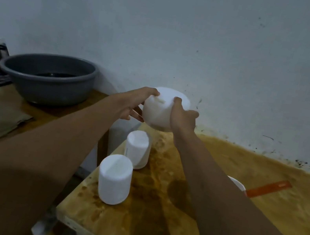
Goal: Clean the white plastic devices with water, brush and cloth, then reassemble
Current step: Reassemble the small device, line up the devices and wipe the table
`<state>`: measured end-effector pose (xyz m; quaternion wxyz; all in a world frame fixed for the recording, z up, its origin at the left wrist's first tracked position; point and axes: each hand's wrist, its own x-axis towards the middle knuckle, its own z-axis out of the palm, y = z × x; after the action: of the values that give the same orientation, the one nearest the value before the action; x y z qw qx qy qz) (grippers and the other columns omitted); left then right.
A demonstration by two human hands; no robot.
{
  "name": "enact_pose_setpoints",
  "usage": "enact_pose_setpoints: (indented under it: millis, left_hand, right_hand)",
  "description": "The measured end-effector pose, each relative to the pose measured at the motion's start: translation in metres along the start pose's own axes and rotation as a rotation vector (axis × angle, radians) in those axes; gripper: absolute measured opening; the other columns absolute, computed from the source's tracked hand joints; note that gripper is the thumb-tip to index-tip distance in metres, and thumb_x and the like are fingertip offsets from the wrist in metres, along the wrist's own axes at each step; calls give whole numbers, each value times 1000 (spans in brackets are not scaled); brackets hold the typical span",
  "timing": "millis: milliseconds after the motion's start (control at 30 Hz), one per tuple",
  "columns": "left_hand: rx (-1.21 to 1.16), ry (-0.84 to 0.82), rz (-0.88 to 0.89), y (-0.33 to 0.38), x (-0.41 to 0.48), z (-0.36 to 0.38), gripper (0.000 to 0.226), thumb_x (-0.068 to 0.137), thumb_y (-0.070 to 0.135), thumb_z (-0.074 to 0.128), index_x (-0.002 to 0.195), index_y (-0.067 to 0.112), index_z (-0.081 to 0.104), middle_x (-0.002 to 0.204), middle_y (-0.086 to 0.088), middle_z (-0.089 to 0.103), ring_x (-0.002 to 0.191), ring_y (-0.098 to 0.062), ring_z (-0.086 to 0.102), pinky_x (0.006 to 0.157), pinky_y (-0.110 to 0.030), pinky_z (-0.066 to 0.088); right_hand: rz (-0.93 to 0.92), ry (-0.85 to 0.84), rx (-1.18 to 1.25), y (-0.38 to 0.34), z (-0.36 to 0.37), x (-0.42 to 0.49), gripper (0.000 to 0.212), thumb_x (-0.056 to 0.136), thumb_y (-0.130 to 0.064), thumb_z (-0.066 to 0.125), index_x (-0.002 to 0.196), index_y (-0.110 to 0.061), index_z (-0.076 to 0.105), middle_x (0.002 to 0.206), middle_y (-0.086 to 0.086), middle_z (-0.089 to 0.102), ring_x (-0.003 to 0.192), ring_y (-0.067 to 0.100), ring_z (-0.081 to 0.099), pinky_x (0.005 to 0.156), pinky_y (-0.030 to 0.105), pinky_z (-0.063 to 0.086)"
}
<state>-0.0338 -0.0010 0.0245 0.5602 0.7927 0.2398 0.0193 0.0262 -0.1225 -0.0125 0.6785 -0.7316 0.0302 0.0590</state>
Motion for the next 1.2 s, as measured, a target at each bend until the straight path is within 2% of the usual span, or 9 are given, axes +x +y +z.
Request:
enact_pose_setpoints:
  millis: [167,300,400,533,633,767,900,1200]
  left_hand:
    - [-46,-40,-93,-28,44,4,62,84,59,55,121,10,53,114,-18,63,100,-32,65,105,-44,39]
    - [-86,-65,-155,-48,61,11,63,84,58,57,122,8,52,112,-21,62,98,-32,65,87,-38,54]
    - [-80,-68,-164,-58,67,12,66,84,60,57,126,9,50,116,-20,60,97,-31,64,82,-36,54]
    - [-75,-52,-135,-64,68,14,68,83,61,58,131,14,47,124,-17,56,98,-29,62,89,-38,53]
    - [-71,-62,-129,-65,65,16,75,81,63,58,139,17,43,129,-16,53,100,-29,61,88,-39,54]
    - [-99,-19,-87,-65,63,20,69,90,54,57,147,20,35,132,-12,48,90,-23,58,75,-35,52]
    - [-73,15,-75,-61,60,22,65,92,49,56,147,18,38,129,-12,52,85,-22,57,63,-32,48]
    - [-3,38,-111,-59,57,23,72,88,57,59,146,19,39,126,-11,55,84,-23,59,59,-30,47]
  right_hand:
    - [45,39,1,23,23,26,65,86,-57,53,136,-19,34,128,10,52,115,34,51,96,50,49]
    - [90,49,-42,44,27,33,67,86,-59,51,138,-21,34,129,10,51,115,34,51,96,50,49]
    - [114,47,-55,55,27,33,67,87,-59,50,139,-20,34,130,9,51,115,33,51,97,50,47]
    - [111,58,-55,63,25,32,66,89,-57,50,141,-20,34,131,9,51,114,32,52,95,47,48]
    - [105,69,-65,65,23,30,65,91,-56,50,142,-20,34,136,10,46,114,31,52,90,43,49]
    - [59,122,-125,64,20,24,71,89,-56,54,146,-22,30,142,10,32,120,33,49,93,45,50]
    - [-4,98,-155,62,21,17,65,90,-51,55,144,-24,30,141,8,32,118,31,49,85,40,50]
    - [-37,86,-214,63,19,11,66,93,-52,50,148,-24,27,143,8,32,121,32,49,92,44,50]
